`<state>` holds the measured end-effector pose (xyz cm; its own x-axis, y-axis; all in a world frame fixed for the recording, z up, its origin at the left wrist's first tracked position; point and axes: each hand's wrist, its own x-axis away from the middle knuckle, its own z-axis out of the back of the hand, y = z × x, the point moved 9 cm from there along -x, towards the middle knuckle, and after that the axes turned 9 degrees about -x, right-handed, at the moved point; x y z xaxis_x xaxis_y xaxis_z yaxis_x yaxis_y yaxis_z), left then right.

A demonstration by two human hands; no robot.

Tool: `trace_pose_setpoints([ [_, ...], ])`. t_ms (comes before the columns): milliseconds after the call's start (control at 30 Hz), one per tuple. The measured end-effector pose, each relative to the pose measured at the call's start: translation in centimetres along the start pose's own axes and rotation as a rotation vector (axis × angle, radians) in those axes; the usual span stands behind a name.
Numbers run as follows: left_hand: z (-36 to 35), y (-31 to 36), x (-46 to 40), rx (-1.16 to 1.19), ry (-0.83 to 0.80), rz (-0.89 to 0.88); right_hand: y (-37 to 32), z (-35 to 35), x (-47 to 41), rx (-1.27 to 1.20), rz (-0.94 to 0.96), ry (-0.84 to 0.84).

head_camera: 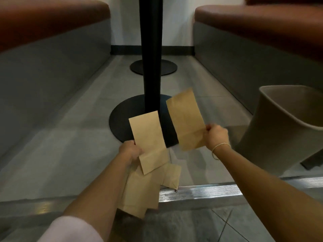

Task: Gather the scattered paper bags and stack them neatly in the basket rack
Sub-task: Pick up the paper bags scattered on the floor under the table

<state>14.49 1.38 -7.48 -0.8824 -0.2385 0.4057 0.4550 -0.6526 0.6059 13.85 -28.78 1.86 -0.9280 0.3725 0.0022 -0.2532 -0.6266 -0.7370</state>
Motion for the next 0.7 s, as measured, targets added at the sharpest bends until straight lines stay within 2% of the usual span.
trace_pose_setpoints([
  [233,1.2,4.5,2.6,0.078,0.081,-0.089,-2.2,13.8,-0.1,-0.142,0.060,0.333],
  [467,1.8,9.5,5.8,0.183,0.094,-0.178,0.0,25.3,1.0,-0.323,-0.083,0.645],
  [567,2.5,11.8,6.9,0.217,0.118,-0.226,1.4,27.5,1.3,-0.291,-0.127,0.673],
  [700,2.7,14.8,8.0,0.249,0.128,-0.270,4.0,27.0,0.7,-0.274,-0.231,0.562],
])
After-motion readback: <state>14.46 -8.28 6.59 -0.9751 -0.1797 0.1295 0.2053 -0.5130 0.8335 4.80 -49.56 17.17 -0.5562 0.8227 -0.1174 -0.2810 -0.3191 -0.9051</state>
